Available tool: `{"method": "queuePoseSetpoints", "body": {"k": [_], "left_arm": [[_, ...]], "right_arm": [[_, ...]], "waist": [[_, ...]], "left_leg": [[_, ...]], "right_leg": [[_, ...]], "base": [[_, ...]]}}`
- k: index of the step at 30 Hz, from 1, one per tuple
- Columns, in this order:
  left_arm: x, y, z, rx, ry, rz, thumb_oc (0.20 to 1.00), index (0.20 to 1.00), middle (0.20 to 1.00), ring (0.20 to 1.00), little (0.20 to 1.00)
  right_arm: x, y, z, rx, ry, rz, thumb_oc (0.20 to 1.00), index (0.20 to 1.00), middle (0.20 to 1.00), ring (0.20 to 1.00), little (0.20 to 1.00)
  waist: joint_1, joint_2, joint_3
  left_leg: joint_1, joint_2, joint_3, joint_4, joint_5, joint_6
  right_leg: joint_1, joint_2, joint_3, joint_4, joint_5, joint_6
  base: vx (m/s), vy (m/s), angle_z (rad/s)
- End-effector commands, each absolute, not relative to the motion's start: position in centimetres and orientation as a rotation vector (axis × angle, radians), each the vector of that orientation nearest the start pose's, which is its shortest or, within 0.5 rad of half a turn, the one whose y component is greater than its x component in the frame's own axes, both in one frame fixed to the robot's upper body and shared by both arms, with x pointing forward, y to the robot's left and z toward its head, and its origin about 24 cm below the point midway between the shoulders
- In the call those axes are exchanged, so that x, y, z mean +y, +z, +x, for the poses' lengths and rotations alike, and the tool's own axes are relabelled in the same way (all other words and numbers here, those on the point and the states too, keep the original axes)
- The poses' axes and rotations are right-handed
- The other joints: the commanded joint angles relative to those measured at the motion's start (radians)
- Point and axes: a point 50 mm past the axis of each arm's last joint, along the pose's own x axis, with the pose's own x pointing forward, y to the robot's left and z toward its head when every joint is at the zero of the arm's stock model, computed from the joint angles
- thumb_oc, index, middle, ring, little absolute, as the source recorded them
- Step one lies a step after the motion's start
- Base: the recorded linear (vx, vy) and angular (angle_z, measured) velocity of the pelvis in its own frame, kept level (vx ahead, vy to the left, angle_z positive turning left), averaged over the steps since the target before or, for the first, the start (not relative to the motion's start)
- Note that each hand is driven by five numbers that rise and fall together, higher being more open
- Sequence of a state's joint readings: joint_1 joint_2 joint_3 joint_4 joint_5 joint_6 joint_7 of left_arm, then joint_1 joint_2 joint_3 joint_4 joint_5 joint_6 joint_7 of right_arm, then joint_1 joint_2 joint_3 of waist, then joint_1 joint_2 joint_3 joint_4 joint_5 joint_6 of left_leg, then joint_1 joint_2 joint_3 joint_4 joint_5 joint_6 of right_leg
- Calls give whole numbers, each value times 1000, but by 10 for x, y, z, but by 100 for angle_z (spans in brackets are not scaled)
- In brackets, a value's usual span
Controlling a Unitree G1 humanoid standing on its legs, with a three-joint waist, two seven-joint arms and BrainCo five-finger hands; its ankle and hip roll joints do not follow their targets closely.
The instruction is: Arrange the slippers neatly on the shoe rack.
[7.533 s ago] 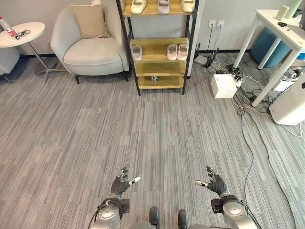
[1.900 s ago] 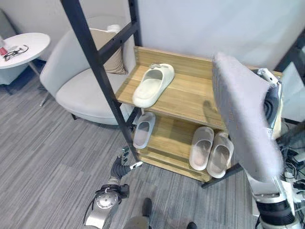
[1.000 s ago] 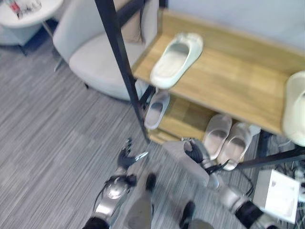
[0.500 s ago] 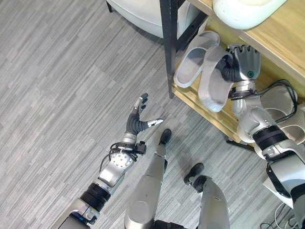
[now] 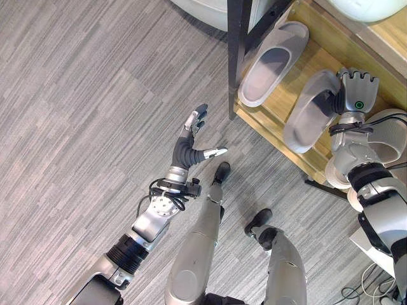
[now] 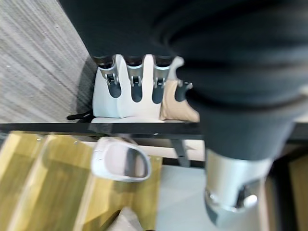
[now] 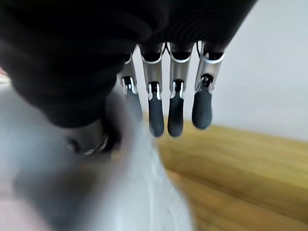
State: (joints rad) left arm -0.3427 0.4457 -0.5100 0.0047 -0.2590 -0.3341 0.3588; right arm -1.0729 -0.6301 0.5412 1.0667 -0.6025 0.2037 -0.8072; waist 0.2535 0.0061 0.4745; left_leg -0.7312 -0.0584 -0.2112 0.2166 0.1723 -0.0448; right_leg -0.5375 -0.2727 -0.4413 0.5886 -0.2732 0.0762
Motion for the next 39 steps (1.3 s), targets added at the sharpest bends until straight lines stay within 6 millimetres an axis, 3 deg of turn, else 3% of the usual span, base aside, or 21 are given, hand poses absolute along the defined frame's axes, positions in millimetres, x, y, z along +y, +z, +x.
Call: {"method": "queuePoseSetpoints", "body": {"k": [1, 7, 12, 14, 18, 19, 20, 26, 33, 34, 35, 37, 39], "left_arm": [[101, 133, 268, -560, -286, 4, 1000, 1000, 1000, 1000, 1000], [102, 119, 266, -496, -297, 2, 1000, 1000, 1000, 1000, 1000], [107, 112, 268, -461, -268, 15, 1000, 1000, 1000, 1000, 1000], [107, 112, 268, -459, -266, 15, 1000, 1000, 1000, 1000, 1000], [108, 106, 271, -430, -250, 14, 1000, 1000, 1000, 1000, 1000], [109, 106, 271, -429, -250, 14, 1000, 1000, 1000, 1000, 1000], [107, 104, 271, -418, -252, 14, 1000, 1000, 1000, 1000, 1000], [110, 100, 271, -394, -253, 17, 1000, 1000, 1000, 1000, 1000], [113, 91, 269, -350, -255, 28, 1000, 1000, 1000, 1000, 1000], [113, 90, 271, -342, -261, 32, 1000, 1000, 1000, 1000, 1000], [113, 90, 271, -341, -261, 33, 1000, 1000, 1000, 1000, 1000], [114, 88, 272, -328, -264, 35, 1000, 1000, 1000, 1000, 1000], [116, 88, 272, -326, -266, 39, 1000, 1000, 1000, 1000, 1000]], "right_arm": [[-274, 231, 387, -394, -901, -1592, 1000, 1000, 1000, 1000, 1000], [-264, 228, 392, -380, -872, -1478, 1000, 1000, 1000, 1000, 1000], [-235, 216, 394, -444, -835, -1160, 1000, 1000, 1000, 1000, 1000], [-230, 208, 393, -435, -820, -1091, 1000, 1000, 1000, 1000, 1000], [-215, 171, 390, -349, -764, -930, 1000, 1000, 1000, 1000, 1000], [-215, 171, 390, -349, -764, -930, 1000, 1000, 1000, 1000, 1000], [-212, 157, 390, -285, -747, -879, 1000, 1000, 1000, 1000, 1000], [-214, 134, 390, -130, -759, -686, 1000, 1000, 1000, 1000, 1000], [-204, 110, 390, 17, -730, -302, 1000, 1000, 1000, 1000, 1000], [-191, 107, 392, 40, -667, -22, 1000, 1000, 1000, 1000, 1000], [-191, 106, 391, 41, -665, -18, 1000, 1000, 1000, 1000, 1000], [-175, 110, 394, 14, -564, 237, 1000, 1000, 1000, 1000, 1000], [-166, 113, 395, -5, -508, 334, 1000, 1000, 1000, 1000, 1000]], "waist": [[32, 9, -66], [36, 15, -67], [18, 17, -60], [15, 15, -59], [1, 16, -52], [1, 16, -52], [0, 21, -50], [5, 43, -36], [21, 57, -30], [29, 59, -28], [29, 59, -28], [39, 61, -26], [47, 62, -26]], "left_leg": [[28, 51, 17, 74, -223, -36], [49, 49, 19, 54, -216, -36], [86, 52, 32, 43, -221, -32], [96, 53, 35, 41, -223, -31], [129, 56, 44, 30, -225, -28], [129, 56, 44, 30, -224, -28], [133, 55, 46, 31, -225, -27], [135, 50, 48, 36, -224, -27], [134, 43, 40, 37, -225, -26], [131, 42, 35, 34, -226, -27], [131, 42, 35, 34, -226, -28], [133, 40, 34, 30, -226, -29], [137, 40, 33, 25, -225, -29]], "right_leg": [[48, -16, 42, -97, -11, 39], [67, -13, 43, -117, -4, 39], [92, -8, 57, -139, 7, 38], [101, -7, 59, -144, 9, 38], [129, -5, 69, -160, 16, 39], [129, -5, 69, -160, 16, 39], [133, -6, 72, -160, 16, 38], [133, -9, 74, -149, 16, 36], [138, -10, 66, -143, 9, 35], [135, -10, 62, -141, 7, 34], [135, -10, 62, -141, 7, 34], [135, -12, 60, -140, 5, 34], [137, -14, 58, -140, 6, 35]], "base": [[0, 0, 0], [5, 0, 0], [4, 14, -1], [0, 8, -3], [-4, 8, -9], [-20, 4, -10], [-12, 4, -9], [-32, 9, -5], [2, -8, 0], [14, -49, 5], [20, -57, 6], [19, -27, 7], [10, -9, 3]]}}
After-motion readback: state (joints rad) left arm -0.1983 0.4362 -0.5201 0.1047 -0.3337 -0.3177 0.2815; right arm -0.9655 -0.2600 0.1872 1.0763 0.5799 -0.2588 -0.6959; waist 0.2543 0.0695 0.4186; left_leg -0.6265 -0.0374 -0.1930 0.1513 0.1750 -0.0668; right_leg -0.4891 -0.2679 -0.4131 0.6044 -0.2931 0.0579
